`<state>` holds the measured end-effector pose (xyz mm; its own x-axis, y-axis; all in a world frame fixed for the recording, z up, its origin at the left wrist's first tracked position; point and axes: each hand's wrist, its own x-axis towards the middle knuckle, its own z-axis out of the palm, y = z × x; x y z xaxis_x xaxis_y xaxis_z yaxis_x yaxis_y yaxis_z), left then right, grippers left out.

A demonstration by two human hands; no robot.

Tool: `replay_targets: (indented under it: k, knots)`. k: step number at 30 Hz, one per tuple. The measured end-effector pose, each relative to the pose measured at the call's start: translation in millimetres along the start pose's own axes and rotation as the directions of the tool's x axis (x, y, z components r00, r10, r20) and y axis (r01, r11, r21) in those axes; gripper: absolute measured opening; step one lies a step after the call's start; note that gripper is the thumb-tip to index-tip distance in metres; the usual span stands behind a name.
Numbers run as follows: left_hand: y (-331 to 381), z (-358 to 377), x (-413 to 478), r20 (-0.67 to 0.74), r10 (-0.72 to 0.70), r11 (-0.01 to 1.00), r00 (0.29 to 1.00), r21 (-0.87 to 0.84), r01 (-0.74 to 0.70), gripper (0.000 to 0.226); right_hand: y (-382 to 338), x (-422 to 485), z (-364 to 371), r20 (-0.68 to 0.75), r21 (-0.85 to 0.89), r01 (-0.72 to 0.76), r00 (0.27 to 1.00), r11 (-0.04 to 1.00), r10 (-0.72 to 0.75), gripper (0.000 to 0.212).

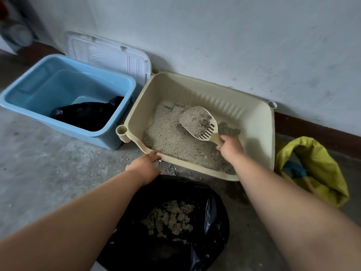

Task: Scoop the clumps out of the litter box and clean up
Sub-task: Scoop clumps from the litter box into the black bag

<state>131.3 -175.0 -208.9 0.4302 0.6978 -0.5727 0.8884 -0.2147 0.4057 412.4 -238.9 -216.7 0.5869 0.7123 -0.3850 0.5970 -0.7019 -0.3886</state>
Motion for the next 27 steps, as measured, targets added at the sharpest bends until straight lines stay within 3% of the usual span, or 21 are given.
replay_targets:
  k: [5, 10, 16, 23, 27]
  knots:
    - [2.6, -0.6, -13.0, -0.090, -0.009, 0.996, 0.996, -0.088, 0.001, 0.051, 2.9, -13.7, 4.4, 0.010, -0.003, 0.060, 0.998, 0.998, -0.060, 0.055]
    - [1.5, -1.2, -19.6, -0.038, -0.051, 0.996, 0.998, -0.069, 0.049, 0.057, 6.5, -29.3, 5.7, -0.058, -0.032, 0.071, 0.996, 0.997, -0.072, 0.054]
    - [-2.9, 0.7, -34.4, 0.034, -0.071, 0.997, 0.997, -0.041, 0.072, 0.064, 4.1, -44.9, 2.8, -0.022, 0.013, 0.074, 0.997, 0.997, -0.074, 0.057]
    - [-4.3, -8.0, -49.3, 0.000, -0.076, 0.997, 0.997, -0.020, 0.076, 0.060, -4.5, -57.4, -6.6, -0.036, 0.033, 0.098, 0.995, 0.995, -0.097, 0.057]
    - [-6.1, -10.1, -53.9, 0.002, -0.066, 0.997, 0.998, -0.040, 0.066, 0.059, -11.1, -61.2, -9.9, -0.021, -0.061, 0.083, 0.996, 0.995, -0.085, 0.056]
